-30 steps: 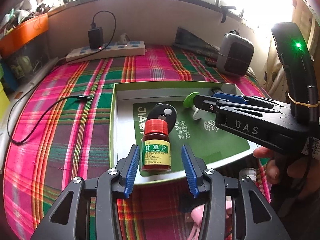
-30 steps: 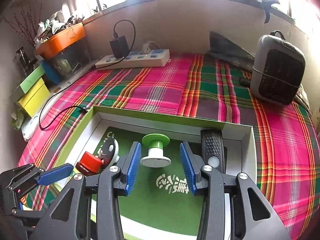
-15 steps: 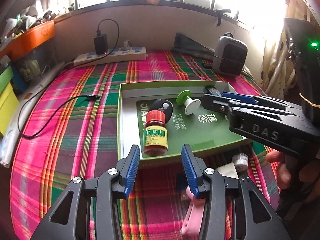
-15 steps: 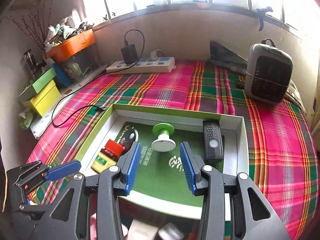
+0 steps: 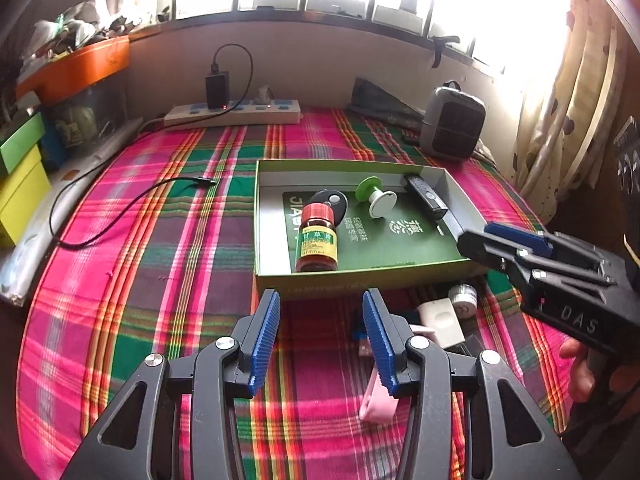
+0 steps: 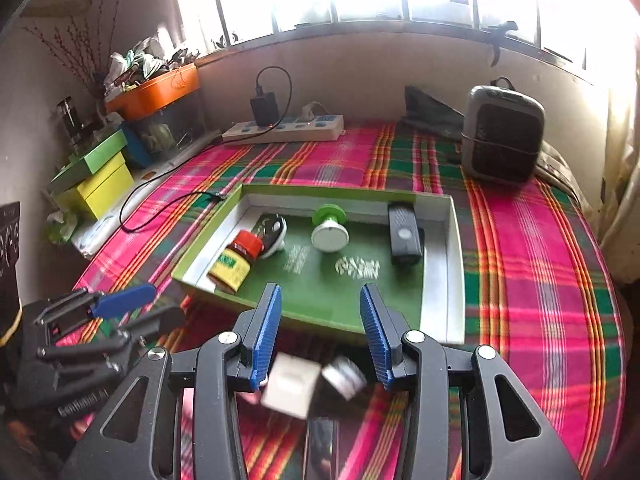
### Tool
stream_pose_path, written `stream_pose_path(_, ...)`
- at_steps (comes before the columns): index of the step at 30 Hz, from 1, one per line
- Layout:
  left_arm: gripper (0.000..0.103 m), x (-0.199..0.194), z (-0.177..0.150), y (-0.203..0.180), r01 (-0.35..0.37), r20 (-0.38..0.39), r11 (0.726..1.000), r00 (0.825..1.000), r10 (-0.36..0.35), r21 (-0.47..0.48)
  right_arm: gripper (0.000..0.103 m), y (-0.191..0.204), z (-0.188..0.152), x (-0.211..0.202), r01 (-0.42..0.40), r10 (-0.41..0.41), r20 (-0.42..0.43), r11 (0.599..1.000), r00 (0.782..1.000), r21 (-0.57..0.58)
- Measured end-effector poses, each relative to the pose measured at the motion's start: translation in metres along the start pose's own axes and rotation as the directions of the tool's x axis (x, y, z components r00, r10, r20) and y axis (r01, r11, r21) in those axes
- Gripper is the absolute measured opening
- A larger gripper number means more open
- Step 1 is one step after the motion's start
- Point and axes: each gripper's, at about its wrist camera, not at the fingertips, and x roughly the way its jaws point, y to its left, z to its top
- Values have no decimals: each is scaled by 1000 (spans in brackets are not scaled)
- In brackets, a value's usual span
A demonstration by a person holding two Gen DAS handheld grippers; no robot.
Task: Organize rigid objects
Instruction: 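Withdraw both open tools from the box toward the remaining items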
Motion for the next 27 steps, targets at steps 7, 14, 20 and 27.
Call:
stream_pose_path(7, 43, -8, -13, 2, 42, -11, 999, 999, -43, -8, 42, -1, -32, -12, 18, -18, -28, 1000, 999, 14)
stream_pose_path(14, 43, -7, -29, 1, 71, -32, 997, 997, -71, -10, 42, 1, -57, -17, 37, -37, -53, 999, 998, 2)
stream_pose_path(20, 44, -7, -39, 0, 89, -48, 996, 995, -90, -5, 42, 6, -69, -19, 30, -30, -65, 1000, 997, 1)
stream_pose_path(27, 45, -5, -48, 2, 91, -66, 996, 994, -91, -7, 42, 7, -80, -16, 45, -45, -96, 999, 994, -2)
